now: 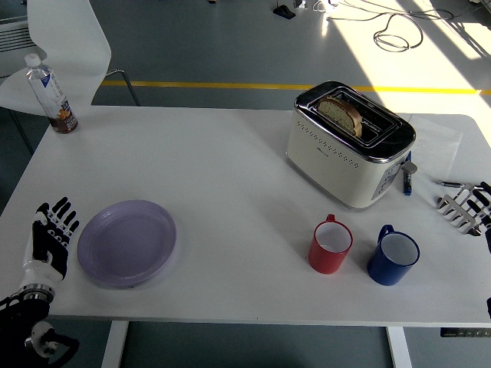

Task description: Push plate across desktop,pick up the break from the machine,place the break in the plate

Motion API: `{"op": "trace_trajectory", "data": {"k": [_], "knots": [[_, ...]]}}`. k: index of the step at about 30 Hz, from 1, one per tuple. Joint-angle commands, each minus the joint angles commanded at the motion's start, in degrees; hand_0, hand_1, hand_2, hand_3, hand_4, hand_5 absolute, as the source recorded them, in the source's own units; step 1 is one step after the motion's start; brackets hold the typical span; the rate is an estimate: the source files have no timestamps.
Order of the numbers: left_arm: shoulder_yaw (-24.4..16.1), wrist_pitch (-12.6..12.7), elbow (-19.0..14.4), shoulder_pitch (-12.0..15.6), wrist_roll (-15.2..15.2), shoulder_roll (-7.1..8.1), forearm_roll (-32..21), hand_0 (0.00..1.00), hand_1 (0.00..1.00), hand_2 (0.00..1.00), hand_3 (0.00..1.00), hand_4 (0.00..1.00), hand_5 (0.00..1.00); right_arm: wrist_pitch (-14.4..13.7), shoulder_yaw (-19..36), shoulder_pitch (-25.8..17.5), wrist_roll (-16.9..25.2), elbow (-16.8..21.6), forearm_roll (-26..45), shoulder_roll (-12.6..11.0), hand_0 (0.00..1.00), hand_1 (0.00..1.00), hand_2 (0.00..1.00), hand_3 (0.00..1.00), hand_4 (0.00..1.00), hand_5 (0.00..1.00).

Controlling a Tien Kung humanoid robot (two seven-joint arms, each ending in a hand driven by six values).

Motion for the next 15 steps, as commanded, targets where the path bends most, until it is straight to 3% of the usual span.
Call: {"op": "trace_trajectory", "data": {"k": [15], "knots": [[1.00, -0.76, 0.73, 0.53, 0.40, 0.00, -0.67, 0.883, 0.897, 0.917, 0.817, 0.561, 0.998, -0.02, -0.30, -0.58, -0.01, -0.04, 0.03, -0.09, 0.742, 0.683, 0.696, 0.694, 0.499, 0.523]]}}
